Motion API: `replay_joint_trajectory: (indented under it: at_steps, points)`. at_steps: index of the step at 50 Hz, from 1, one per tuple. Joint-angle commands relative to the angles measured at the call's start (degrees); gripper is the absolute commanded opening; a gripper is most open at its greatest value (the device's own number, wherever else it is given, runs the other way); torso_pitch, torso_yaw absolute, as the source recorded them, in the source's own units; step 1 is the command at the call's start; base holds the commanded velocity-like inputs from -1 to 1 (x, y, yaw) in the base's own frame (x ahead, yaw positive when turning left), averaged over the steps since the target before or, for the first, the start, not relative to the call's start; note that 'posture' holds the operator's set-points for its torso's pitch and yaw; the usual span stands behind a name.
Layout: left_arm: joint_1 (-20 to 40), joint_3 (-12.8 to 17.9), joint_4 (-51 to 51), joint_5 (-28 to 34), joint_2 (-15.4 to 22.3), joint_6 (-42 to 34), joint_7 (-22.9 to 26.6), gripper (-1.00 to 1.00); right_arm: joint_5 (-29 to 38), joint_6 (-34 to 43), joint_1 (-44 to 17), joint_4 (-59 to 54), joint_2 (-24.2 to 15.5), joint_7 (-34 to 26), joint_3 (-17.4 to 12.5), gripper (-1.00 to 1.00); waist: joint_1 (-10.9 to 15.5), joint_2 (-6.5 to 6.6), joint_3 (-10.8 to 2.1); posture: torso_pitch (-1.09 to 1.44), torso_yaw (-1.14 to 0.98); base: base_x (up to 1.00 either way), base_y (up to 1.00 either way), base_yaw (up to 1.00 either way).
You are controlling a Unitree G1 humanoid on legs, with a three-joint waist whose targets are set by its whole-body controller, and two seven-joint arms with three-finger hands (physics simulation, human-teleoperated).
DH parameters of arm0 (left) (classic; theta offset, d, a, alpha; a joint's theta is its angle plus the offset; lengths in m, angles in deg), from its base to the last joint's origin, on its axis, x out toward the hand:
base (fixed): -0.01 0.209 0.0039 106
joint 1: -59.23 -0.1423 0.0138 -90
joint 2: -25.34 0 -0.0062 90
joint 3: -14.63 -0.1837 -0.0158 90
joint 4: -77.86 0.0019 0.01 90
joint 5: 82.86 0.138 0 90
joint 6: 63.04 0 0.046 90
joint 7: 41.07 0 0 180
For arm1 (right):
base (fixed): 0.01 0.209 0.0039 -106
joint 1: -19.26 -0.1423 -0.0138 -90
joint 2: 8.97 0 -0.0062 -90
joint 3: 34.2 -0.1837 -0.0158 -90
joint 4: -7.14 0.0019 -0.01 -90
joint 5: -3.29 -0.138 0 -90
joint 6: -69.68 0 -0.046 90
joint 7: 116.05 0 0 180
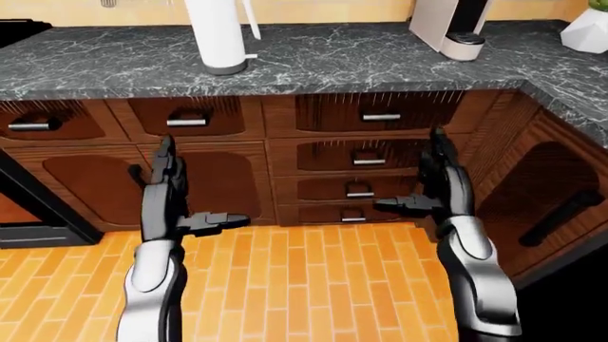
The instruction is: Press the button to open the lid of the electric kettle.
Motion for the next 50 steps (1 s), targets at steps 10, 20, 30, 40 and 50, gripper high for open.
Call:
replay_joint_trajectory:
  at_steps: [10, 20, 30, 40, 50]
  points:
    - [6.74, 6.42, -11.30, -1.24, 5.87, -9.86, 1.36, 1.00, -5.85, 7.71, -10.65, 6.05, -5.38, 4.40, -3.71, 1.00, -0.01, 0.11, -0.48, 0.00, 0.00, 0.00, 0.00, 0.00]
    - [11.81, 12.55, -13.97, -5.62, 13.08, -15.45, -0.30, 1.00, -15.46, 12.57, -19.25, 3.46, -14.01, 8.97, -9.30, 1.00, 0.06, 0.24, 0.34, 0.00, 0.00, 0.00, 0.00, 0.00]
    - [13.55, 17.70, -16.01, -10.02, 18.45, -19.58, -1.39, 1.00, -19.78, 12.16, -22.05, 2.70, -19.38, 11.15, -10.71, 1.00, -0.03, 0.24, 1.02, 0.00, 0.00, 0.00, 0.00, 0.00]
    - [13.63, 19.12, -16.11, -11.98, 20.79, -20.36, -2.65, 1.00, -17.13, 11.34, -21.44, 2.64, -19.98, 9.67, -9.70, 1.00, -0.20, 0.72, 0.98, 0.00, 0.00, 0.03, 0.00, 0.00]
    - [13.20, 19.05, -15.82, -11.90, 21.11, -19.81, -2.72, 1.00, -17.32, 11.88, -21.58, 2.88, -19.82, 9.24, -10.23, 1.00, -0.45, 0.13, 2.21, 0.00, 0.00, 0.24, 0.00, 0.00]
